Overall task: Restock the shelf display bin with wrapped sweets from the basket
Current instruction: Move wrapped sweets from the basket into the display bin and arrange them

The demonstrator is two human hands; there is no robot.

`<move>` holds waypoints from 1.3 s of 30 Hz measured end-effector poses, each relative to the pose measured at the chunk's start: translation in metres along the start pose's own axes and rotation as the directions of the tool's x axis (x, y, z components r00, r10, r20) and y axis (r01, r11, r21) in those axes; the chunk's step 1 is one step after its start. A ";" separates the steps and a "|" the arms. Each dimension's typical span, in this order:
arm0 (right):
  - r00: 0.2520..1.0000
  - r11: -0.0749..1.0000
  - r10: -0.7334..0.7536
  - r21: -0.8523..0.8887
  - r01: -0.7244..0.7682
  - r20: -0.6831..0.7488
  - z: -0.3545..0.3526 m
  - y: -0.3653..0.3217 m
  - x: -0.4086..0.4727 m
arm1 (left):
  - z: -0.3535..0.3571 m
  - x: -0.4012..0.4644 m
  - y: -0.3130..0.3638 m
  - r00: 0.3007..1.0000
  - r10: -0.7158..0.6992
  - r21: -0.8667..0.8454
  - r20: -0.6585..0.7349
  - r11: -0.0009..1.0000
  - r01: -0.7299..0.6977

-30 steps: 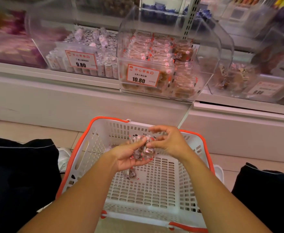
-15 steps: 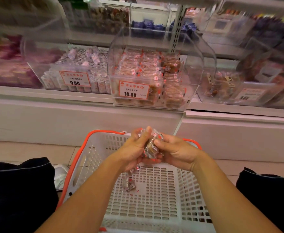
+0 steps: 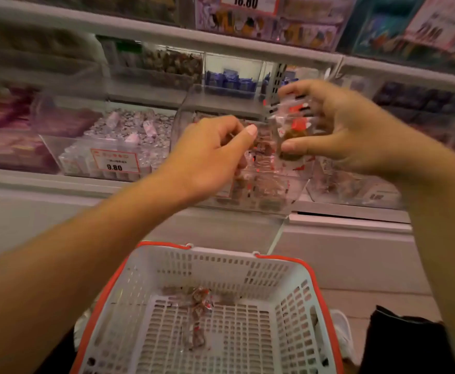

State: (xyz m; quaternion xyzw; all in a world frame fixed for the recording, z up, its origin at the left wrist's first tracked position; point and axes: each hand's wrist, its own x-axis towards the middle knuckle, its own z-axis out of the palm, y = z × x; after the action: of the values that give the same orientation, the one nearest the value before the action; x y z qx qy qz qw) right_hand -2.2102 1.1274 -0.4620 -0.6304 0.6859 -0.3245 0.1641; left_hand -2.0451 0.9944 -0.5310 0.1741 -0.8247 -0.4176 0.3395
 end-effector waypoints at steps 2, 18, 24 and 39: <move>0.992 0.905 0.108 -0.419 -0.070 0.069 -0.011 0.004 0.040 | -0.023 0.013 -0.002 0.973 0.197 0.449 0.116 0.864 -0.228; 0.875 0.563 0.420 -0.825 -0.046 0.238 0.031 0.096 0.153 | -0.028 0.023 -0.059 0.907 0.007 0.714 0.421 0.614 -0.337; 0.911 0.535 0.381 -0.841 -0.079 0.157 0.027 0.089 0.147 | -0.021 0.025 -0.061 0.908 0.022 0.729 0.418 0.589 -0.349; 0.911 0.584 0.410 -0.781 -0.222 0.047 0.034 0.070 0.132 | -0.017 0.021 -0.056 0.922 0.010 0.730 0.387 0.608 -0.313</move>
State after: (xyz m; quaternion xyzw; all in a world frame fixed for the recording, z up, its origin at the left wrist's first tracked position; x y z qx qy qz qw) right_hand -2.2617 0.9911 -0.5081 -0.5387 0.8362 0.1012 0.0152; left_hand -2.0475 0.9397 -0.5599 0.1515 -0.9814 -0.0092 0.1172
